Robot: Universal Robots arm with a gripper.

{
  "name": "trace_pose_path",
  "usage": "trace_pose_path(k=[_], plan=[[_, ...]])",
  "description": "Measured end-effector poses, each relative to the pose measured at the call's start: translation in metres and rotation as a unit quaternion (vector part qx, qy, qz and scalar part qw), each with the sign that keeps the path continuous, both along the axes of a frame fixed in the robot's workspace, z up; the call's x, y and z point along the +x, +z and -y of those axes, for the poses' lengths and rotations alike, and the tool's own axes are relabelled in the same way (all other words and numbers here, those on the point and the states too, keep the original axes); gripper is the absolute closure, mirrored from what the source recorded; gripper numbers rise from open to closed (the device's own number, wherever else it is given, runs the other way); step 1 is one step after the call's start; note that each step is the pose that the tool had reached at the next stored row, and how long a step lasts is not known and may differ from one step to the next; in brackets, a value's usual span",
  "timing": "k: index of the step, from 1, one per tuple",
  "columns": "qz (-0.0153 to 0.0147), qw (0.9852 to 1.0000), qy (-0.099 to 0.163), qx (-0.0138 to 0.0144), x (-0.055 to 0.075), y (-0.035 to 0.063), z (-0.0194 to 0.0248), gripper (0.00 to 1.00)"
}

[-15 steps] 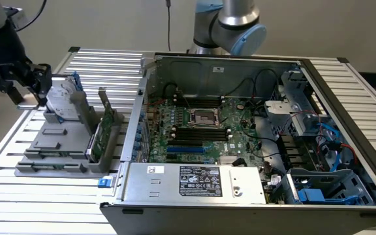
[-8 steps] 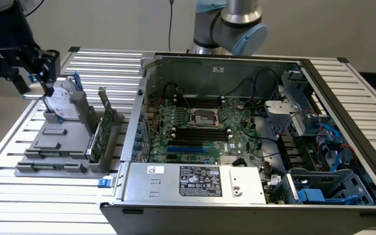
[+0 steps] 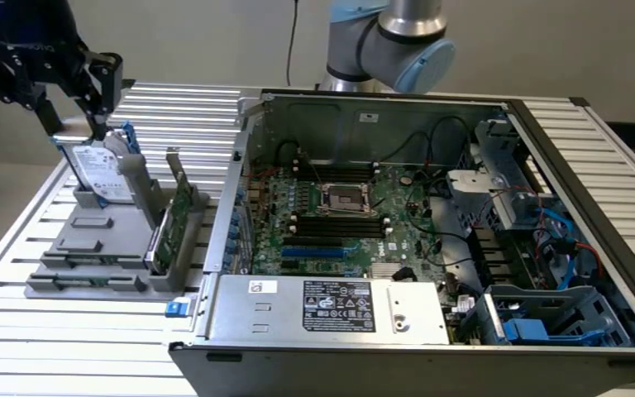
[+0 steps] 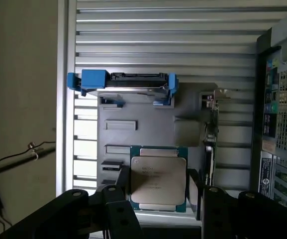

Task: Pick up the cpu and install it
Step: 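Pick up the cpu and move it towards the insertion slot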

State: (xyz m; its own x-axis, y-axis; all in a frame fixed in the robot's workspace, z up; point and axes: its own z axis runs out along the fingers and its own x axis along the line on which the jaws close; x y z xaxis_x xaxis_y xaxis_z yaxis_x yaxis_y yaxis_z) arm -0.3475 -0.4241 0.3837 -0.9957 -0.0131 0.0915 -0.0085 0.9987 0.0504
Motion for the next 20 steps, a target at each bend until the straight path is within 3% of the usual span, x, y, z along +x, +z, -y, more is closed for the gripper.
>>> trace_pose_path(k=[8, 12, 20], plan=[[-0.0072, 1.0, 0.0, 0.0014, 0.036, 0.0296, 0.0001, 0.45], [-0.0084, 1.0, 0.0, 0.0019, 0.055, 0.0346, 0.0, 0.45], [-0.0089, 1.0, 0.0, 0.0022, 0.091, 0.0356, 0.0, 0.45]])
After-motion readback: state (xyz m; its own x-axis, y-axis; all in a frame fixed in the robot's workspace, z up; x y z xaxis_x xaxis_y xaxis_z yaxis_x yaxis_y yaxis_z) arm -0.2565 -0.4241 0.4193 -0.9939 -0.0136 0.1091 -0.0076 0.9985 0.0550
